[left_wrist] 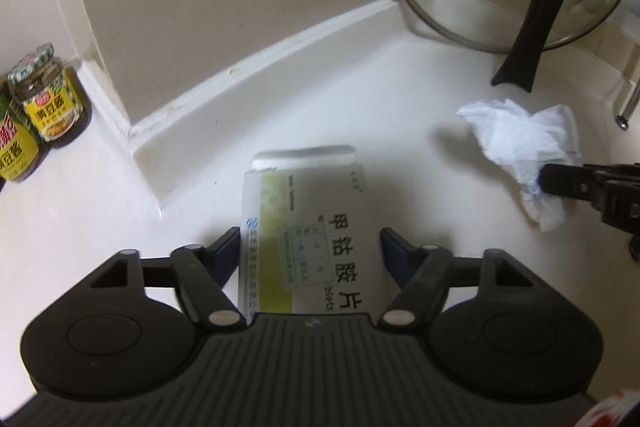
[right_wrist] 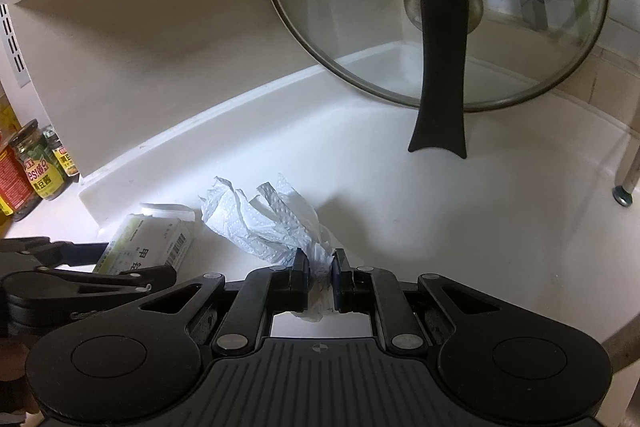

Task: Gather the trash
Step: 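Carry the tissue and medicine box down over the wastebasket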

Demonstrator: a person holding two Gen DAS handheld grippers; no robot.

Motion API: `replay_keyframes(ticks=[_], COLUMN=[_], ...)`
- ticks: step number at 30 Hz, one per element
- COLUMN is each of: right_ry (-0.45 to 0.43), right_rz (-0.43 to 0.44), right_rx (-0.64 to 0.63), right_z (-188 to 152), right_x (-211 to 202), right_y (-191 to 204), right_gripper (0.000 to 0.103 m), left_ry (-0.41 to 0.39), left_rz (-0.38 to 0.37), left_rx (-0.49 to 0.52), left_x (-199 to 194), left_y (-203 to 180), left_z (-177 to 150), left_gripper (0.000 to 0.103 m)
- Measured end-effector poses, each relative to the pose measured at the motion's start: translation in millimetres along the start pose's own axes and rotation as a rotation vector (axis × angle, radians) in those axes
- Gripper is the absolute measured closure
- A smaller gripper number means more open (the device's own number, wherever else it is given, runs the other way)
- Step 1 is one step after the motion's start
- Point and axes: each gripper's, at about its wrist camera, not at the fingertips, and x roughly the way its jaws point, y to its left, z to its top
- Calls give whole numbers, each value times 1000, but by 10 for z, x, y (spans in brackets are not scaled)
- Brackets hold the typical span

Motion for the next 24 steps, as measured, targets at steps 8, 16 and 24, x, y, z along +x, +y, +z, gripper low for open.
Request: replay_keyframes(ticks=[8,16,24], right_ry=[-6,0,15], right_rz=[9,71,152], right_rx=[-5,-14,-46], right_z=[-28,-86,-233], right_x=[-42,-130,-277], right_y=[30,170,379], right_gripper=[92,92,92], left_ry=[-17,-36,-59], left_rz=[-9,-14,22], left_rx=[10,-25,-91], left_x=[-164,-533,-939], left_y=[50,182,282], left_z=[-93,-236,-456], left_gripper=[34,34,34])
